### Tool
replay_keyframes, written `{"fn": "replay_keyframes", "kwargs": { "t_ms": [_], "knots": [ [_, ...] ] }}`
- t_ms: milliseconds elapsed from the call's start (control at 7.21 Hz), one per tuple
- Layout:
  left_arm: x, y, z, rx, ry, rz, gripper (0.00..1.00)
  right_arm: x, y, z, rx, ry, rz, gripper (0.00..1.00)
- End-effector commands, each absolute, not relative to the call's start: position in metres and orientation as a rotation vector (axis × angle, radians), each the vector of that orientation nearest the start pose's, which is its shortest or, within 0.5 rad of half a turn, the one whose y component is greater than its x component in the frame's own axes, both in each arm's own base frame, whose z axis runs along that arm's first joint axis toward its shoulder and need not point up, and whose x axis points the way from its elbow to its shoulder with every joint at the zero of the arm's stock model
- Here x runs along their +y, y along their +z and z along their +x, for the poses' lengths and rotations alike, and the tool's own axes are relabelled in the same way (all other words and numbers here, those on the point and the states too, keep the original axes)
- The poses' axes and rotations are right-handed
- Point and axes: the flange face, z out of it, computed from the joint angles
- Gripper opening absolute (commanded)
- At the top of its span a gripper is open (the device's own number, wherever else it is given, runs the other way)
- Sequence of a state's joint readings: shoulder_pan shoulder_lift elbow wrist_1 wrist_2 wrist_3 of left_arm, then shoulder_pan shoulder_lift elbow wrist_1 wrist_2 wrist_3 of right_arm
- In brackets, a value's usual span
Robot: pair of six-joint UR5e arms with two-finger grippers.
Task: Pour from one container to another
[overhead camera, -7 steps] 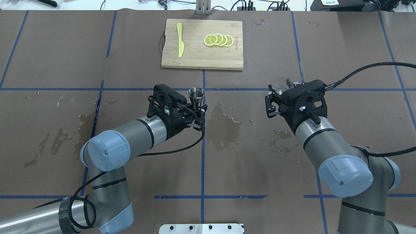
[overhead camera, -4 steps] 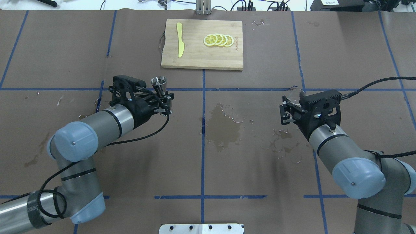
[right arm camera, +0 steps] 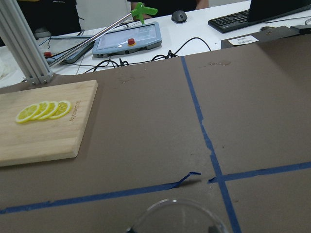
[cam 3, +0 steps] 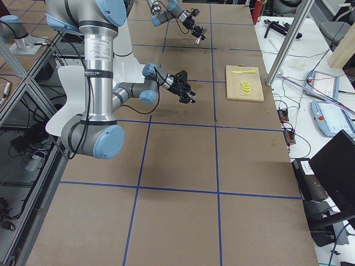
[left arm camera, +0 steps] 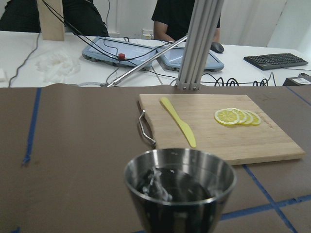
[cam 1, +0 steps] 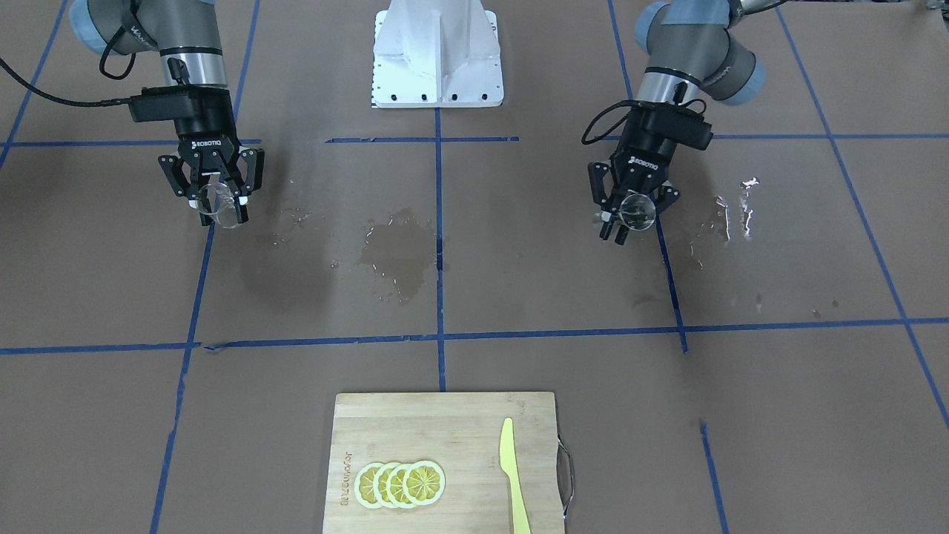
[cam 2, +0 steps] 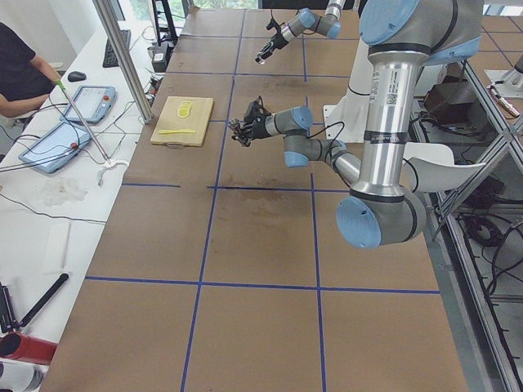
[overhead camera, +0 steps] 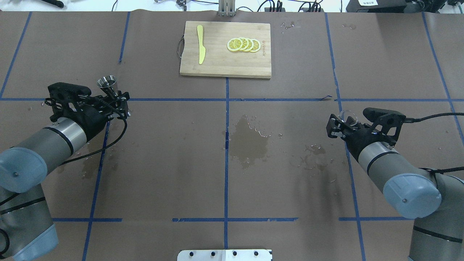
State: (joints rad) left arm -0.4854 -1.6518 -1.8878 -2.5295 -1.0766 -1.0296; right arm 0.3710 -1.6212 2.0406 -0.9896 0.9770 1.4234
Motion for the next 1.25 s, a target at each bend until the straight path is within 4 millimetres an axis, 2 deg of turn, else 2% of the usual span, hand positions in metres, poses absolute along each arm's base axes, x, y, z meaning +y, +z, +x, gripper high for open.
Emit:
{"fn": "replay_keyframes", "kwargs": {
  "t_ms": [0,139,277,416,555,832,971,1109],
  "knots": [
    [-0.398,0.385,0.343,0.903,-0.484,1.02,0.0,-0.364,0.412,-0.35,-0.749,0.542,0.781,0.0],
    [-0.397,0.397,0.329,0.848,-0.562,1.071,0.0,-0.366,0.426,-0.353,-0.724,0.539,0.778,0.0],
    [-0.389,0.423,0.318,0.815,-0.592,1.056,0.0,-0.365,0.457,-0.351,-0.735,0.54,0.784,0.0],
    [-0.384,0.434,0.314,0.78,-0.604,1.075,0.0,-0.364,0.49,-0.347,-0.807,0.562,0.816,0.0],
    [-0.376,0.446,0.323,0.777,-0.642,1.078,0.0,-0.364,0.512,-0.345,-0.796,0.579,0.853,0.0],
    [-0.357,0.463,0.342,0.76,-0.701,1.126,0.0,-0.361,0.514,-0.346,-0.758,0.55,0.903,0.0],
    [-0.352,0.476,0.347,0.735,-0.715,1.149,0.0,-0.354,0.512,-0.353,-0.728,0.504,0.945,0.0],
    [-0.351,0.48,0.349,0.726,-0.71,1.152,0.0,-0.342,0.512,-0.366,-0.727,0.475,0.954,0.0]
  ]
}}
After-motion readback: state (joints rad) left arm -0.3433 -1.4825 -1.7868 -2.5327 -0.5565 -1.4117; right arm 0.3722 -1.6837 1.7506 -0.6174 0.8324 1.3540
